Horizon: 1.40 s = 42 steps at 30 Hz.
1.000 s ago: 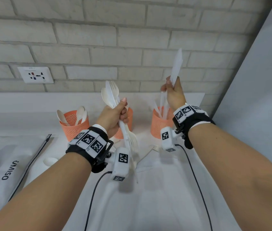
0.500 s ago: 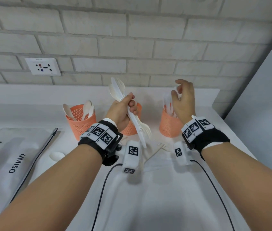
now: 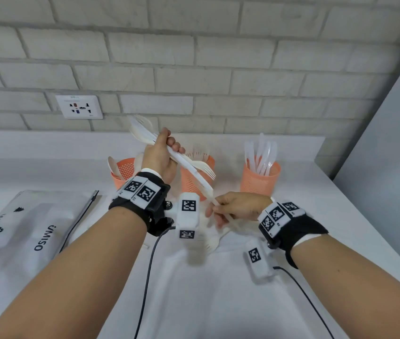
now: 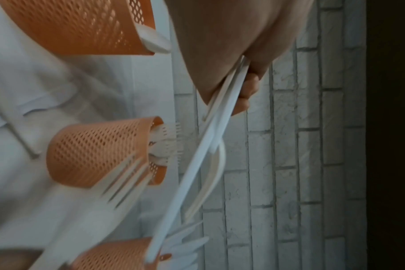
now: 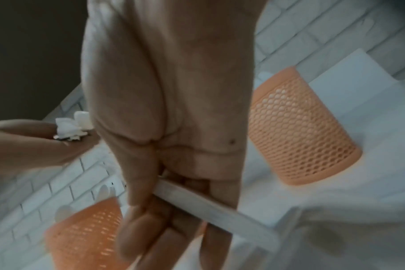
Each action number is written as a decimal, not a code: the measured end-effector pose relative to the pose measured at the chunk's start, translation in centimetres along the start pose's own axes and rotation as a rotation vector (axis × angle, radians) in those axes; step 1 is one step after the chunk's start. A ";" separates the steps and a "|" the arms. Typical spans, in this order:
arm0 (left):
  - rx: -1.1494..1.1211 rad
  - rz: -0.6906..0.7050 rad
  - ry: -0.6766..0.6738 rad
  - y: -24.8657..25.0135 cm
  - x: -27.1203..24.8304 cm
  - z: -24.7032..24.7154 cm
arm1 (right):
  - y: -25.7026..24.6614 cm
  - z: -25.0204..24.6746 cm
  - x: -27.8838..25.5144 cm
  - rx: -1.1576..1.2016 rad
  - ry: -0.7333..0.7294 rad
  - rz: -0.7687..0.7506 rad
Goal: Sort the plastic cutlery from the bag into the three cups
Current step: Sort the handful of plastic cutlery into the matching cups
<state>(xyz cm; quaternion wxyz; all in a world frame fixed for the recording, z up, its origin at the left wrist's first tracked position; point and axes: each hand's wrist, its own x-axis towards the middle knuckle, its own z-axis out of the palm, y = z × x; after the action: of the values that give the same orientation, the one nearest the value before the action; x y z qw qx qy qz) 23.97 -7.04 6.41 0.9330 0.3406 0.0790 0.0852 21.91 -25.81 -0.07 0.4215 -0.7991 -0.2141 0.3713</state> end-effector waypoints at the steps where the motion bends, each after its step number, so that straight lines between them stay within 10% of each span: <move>1: -0.003 0.024 0.008 0.6 0.0 -0.2 | 0.1 -0.1 -0.2 -0.019 0.057 0.052; 5: 0.039 -0.030 -0.022 0.9 -0.5 -0.8 | -0.8 -0.1 -0.5 0.080 0.399 0.010; 10: 0.110 -0.181 -0.076 -1.3 -1.9 -1.1 | -4.6 0.0 -0.4 0.382 0.432 -0.155; 19: 0.229 -0.257 -0.143 -2.6 -2.8 -1.6 | -6.2 2.5 0.0 -0.028 0.545 -0.114; 24: 0.271 -0.152 -0.031 -2.1 -2.8 -1.9 | -7.2 2.7 0.0 -0.189 0.889 -0.331; 42: 0.316 -0.187 -0.229 -1.9 -3.7 -1.6 | -8.2 3.3 0.2 0.219 0.627 -0.216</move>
<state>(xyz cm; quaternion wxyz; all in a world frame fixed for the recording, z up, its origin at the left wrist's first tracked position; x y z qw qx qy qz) 20.19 -8.27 4.25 0.8747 0.4814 0.0160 -0.0543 19.28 -19.45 5.49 0.5871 -0.7970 -0.1163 0.0816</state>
